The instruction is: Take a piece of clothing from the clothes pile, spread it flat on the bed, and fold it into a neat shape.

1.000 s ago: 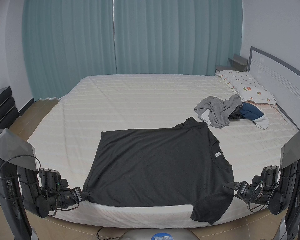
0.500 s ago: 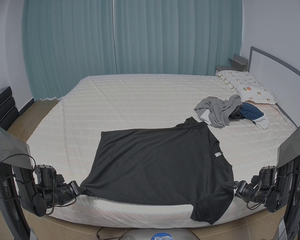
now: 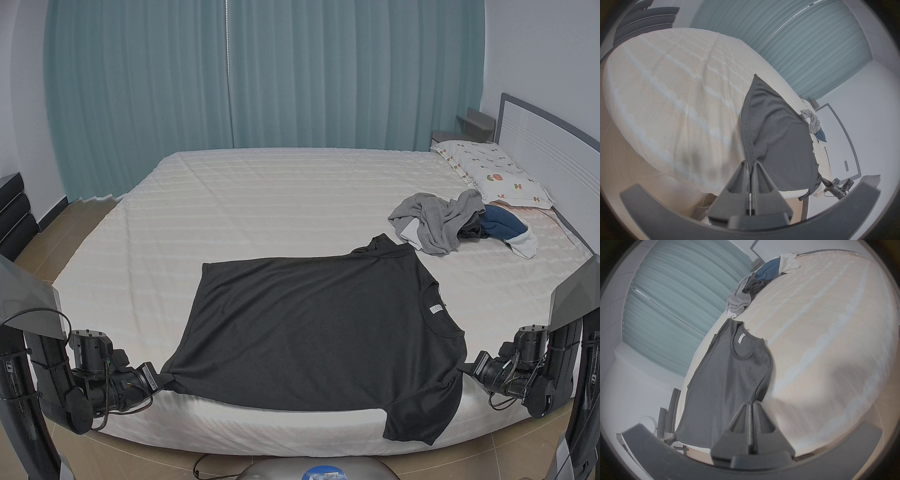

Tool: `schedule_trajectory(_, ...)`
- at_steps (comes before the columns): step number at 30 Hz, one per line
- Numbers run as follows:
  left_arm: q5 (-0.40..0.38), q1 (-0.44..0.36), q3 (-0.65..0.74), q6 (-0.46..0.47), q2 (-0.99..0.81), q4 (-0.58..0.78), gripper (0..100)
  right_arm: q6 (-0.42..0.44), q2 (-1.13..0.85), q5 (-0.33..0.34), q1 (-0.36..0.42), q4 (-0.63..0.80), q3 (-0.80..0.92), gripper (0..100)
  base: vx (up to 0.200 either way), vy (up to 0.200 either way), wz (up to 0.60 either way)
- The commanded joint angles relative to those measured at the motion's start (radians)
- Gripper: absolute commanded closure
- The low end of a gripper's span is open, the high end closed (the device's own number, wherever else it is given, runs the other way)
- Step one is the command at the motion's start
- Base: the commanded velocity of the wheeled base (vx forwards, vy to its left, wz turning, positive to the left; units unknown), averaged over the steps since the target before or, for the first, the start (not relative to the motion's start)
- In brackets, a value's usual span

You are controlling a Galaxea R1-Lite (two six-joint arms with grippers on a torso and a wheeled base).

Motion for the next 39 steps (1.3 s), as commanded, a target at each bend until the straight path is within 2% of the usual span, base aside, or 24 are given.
schedule_trajectory(1, 0.000, -0.001, 0.004, 0.001, 0.004, 0.000, 100, -0.002, 0.014, 0.001, -0.009, 0.029, -0.094, 100, 0.000, 0.000, 0.00)
schedule_trajectory(4, 0.000, -0.003, 0.004, 0.001, 0.004, 0.000, 100, 0.000, 0.014, 0.002, -0.032, 0.093, -0.155, 100, 0.000, 0.000, 0.00)
schedule_trajectory(8, -0.001, -0.001, -0.003, 0.001, 0.004, 0.000, 100, 0.000, 0.030, 0.005, -0.071, 0.099, -0.203, 100, 0.000, 0.000, 0.00)
schedule_trajectory(16, -0.001, -0.001, -0.007, -0.002, 0.017, 0.000, 100, 0.000, 0.059, 0.013, -0.069, 0.098, -0.226, 100, 0.000, 0.000, 0.00)
schedule_trajectory(17, -0.001, -0.001, -0.007, -0.002, 0.017, 0.000, 100, 0.000, 0.059, 0.013, -0.069, 0.098, -0.226, 0, 0.000, 0.000, 0.00)
schedule_trajectory(22, -0.001, -0.003, -0.012, -0.002, 0.029, 0.000, 100, 0.004, 0.062, 0.014, -0.072, 0.064, -0.214, 0, 0.000, 0.000, 0.00)
schedule_trajectory(26, -0.001, -0.003, -0.010, -0.003, 0.031, -0.001, 100, 0.000, 0.022, 0.022, -0.077, 0.030, -0.138, 0, 0.000, 0.000, 0.00)
schedule_trajectory(29, -0.003, -0.003, -0.010, -0.003, 0.029, -0.001, 100, -0.013, -0.029, 0.070, -0.077, 0.029, -0.052, 0, 0.000, 0.000, 0.00)
schedule_trajectory(31, -0.003, -0.003, -0.010, -0.003, 0.029, 0.000, 100, -0.023, -0.035, 0.079, -0.077, 0.029, -0.037, 0, 0.000, 0.000, 0.00)
schedule_trajectory(32, -0.003, -0.001, -0.012, -0.003, 0.029, -0.001, 100, -0.094, -0.039, 0.108, -0.086, 0.027, 0.023, 0, 0.000, 0.000, 0.00)
schedule_trajectory(35, -0.003, -0.003, -0.012, -0.003, 0.029, 0.000, 100, -0.177, -0.020, 0.169, -0.092, 0.026, 0.076, 0, 0.000, 0.000, 0.00)
schedule_trajectory(39, -0.001, -0.003, -0.010, -0.003, 0.027, -0.001, 100, -0.192, 0.007, 0.199, -0.077, -0.013, 0.092, 0, 0.000, 0.000, 0.00)
